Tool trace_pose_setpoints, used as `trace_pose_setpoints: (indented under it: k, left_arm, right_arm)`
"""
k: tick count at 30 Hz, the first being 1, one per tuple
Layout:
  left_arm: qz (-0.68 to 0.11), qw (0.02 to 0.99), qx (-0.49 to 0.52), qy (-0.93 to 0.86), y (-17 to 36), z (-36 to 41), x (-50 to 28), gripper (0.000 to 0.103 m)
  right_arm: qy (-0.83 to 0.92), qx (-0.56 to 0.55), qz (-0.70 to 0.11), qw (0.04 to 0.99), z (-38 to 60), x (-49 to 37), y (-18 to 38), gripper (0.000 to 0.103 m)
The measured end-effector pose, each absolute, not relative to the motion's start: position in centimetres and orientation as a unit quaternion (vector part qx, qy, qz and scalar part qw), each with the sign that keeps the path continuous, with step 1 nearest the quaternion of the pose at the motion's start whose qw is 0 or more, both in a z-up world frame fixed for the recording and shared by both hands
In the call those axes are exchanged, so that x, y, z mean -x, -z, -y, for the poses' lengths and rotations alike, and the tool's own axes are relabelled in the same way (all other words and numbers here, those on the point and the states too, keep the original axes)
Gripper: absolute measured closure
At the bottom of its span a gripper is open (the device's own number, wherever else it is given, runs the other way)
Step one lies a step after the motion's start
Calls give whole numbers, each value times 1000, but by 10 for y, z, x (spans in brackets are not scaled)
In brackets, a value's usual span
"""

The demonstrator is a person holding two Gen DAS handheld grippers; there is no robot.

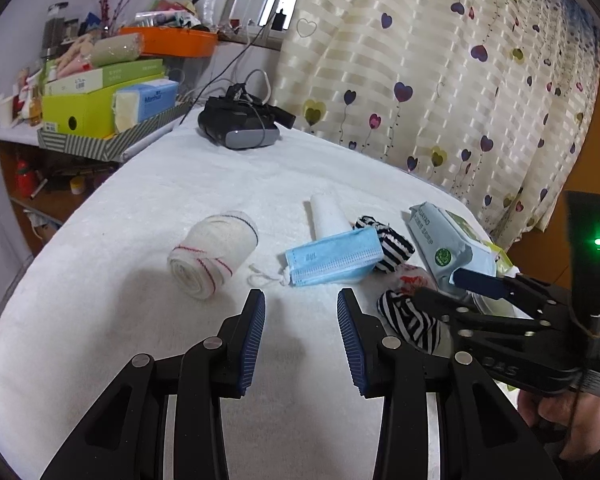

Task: Organize soft objects
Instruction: 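Grasp the blue face mask with the left gripper while the right grasps the clear snack bag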

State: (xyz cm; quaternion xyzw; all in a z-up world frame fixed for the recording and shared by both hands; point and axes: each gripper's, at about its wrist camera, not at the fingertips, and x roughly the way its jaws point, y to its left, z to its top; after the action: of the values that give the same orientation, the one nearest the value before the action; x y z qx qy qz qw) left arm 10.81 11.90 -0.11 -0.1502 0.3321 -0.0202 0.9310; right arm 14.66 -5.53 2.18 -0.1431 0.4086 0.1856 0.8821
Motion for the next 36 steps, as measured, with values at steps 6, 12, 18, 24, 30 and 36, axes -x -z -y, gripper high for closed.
trace_pose_setpoints:
  k: [6, 12, 18, 24, 30, 36]
  left_arm:
    - [-341, 928, 144, 35, -1, -118, -122, 67]
    - [-354, 925, 128, 49, -3, -109, -137, 67]
    - [-359, 925, 108, 65, -4, -95, -154, 55]
    - [-376, 922, 76, 57, 6, -83, -176, 54]
    - [-395, 915, 47, 65, 21, -72, -198, 52]
    - [-412, 909, 17, 55, 36, -63, -216, 52]
  right_arm:
    - [-174, 174, -446, 861, 47, -173, -8, 68]
    - [-180, 161, -442, 864, 54, -175, -9, 88]
    - [-193, 140, -417, 877, 65, -168, -25, 89]
    - [-210, 118, -399, 885, 76, -161, -39, 89]
    - [-220, 101, -387, 890, 84, -162, -46, 89]
    - [-226, 89, -383, 891, 91, -166, -47, 89]
